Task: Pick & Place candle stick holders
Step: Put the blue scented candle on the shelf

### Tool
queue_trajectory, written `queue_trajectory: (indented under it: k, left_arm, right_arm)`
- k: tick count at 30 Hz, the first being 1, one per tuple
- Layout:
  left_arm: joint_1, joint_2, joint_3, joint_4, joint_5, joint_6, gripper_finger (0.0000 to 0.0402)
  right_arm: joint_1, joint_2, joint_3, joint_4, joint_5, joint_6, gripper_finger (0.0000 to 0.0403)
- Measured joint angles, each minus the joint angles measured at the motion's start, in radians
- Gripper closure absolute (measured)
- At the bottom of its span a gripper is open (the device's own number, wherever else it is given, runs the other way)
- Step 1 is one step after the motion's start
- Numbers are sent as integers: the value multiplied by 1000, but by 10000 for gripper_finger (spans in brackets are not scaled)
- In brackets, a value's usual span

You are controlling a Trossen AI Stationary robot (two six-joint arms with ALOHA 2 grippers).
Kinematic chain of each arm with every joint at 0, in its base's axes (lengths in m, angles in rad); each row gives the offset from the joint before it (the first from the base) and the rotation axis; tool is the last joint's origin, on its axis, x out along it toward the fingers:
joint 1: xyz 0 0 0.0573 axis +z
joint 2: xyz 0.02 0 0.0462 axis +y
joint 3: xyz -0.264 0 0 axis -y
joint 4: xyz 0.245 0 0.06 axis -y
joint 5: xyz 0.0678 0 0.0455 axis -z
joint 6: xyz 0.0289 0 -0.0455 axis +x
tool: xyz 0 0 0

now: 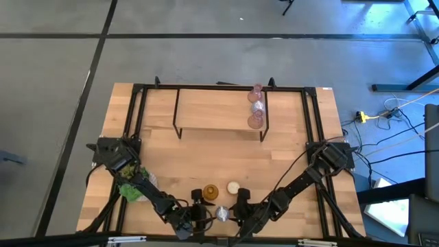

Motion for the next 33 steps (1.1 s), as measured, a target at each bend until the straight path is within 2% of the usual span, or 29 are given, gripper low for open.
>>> queue_trajectory:
  k: [4,8,19,27,33]
  left_arm:
    - [-2,47,1,93,-22,-14,160]
    - [0,58,0,154,-7,45,160]
    - [1,59,0,163,-7,69,160]
    - [-8,57,4,98,-9,-17,158]
    - [-40,58,2,82,-47,-62,140]
  right_arm:
    - [-4,0,-1,10,2,-7,219]
    - [-12,2,-2,33,-2,-26,219]
    - [-56,2,0,187,-63,-111,219]
    - [-62,1,0,124,-81,-92,220]
    - [-55,1,-1,43,-73,-31,220]
